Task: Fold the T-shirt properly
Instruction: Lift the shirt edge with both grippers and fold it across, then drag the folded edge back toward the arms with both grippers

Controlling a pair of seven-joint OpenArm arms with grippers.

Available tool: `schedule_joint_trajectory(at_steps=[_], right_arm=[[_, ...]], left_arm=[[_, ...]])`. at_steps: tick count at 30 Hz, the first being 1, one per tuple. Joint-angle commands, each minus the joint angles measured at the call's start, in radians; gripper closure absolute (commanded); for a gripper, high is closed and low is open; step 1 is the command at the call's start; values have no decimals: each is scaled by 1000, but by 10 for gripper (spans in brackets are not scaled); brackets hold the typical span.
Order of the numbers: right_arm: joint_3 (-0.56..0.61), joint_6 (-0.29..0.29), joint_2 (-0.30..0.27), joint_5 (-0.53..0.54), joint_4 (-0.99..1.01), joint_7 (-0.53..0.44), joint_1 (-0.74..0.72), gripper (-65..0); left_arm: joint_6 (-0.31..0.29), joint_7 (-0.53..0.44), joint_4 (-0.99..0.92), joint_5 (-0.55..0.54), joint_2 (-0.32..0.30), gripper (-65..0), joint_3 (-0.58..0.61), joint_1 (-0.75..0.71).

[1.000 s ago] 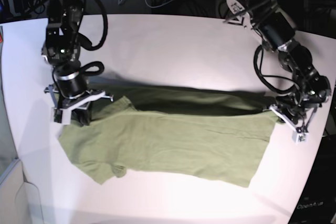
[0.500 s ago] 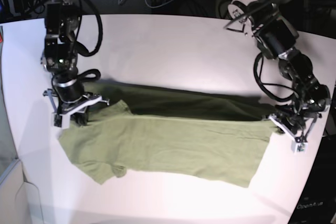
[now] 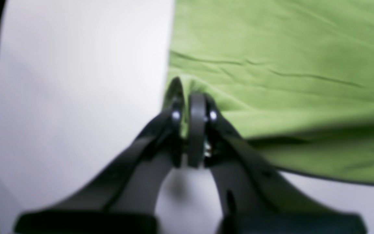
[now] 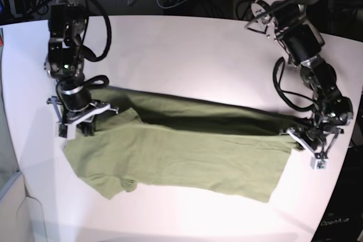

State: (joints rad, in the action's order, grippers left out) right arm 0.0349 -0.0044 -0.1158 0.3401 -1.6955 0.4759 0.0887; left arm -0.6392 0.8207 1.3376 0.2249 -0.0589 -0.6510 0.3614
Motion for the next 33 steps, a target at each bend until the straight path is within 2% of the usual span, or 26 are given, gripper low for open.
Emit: schedule_joint_trajectory(at_steps=[1,5,18,20,22,23,27,29,30,32,33], right_arm=[[-2,1,-6,1,-15,-27,-25,-6],[-2,1,-6,1,24,-27,-39,-4],[3,2,-6,1,45,-26,-53,-9],[3,2,-15,1,48,-21,-56,-10],[3,2,-18,1,48,-19,-56,-35],[3,2,-20,1,48,-19,-56,-71],[4,8,-32,1,50,16,-51,-300],[6,22,-34,1,50,20,-45,-386],[6,51,-34,1,50,20,-40,-415],[6,111,-34,1,47,20,-22,-437],[6,120,-34,1,44,19,-17,-434]], left_arm=[[0,-25,18,-11,-12,-18,3,26],[0,-28,18,-11,-32,-18,3,26],[0,-28,16,-11,-25,-23,7,24],[0,-28,-5,-11,-26,-45,3,28],[0,-30,-30,-11,-31,-121,0,32],[0,-30,-37,-11,-32,-177,-5,32],[-12,-47,-40,-11,-26,-465,-22,28],[-12,-68,-34,-11,-23,-597,-25,24],[-12,-73,-34,-12,-23,-645,-26,20],[-12,-77,-33,-12,-23,-650,-26,12],[-12,-77,-33,-12,-23,-650,-26,12]])
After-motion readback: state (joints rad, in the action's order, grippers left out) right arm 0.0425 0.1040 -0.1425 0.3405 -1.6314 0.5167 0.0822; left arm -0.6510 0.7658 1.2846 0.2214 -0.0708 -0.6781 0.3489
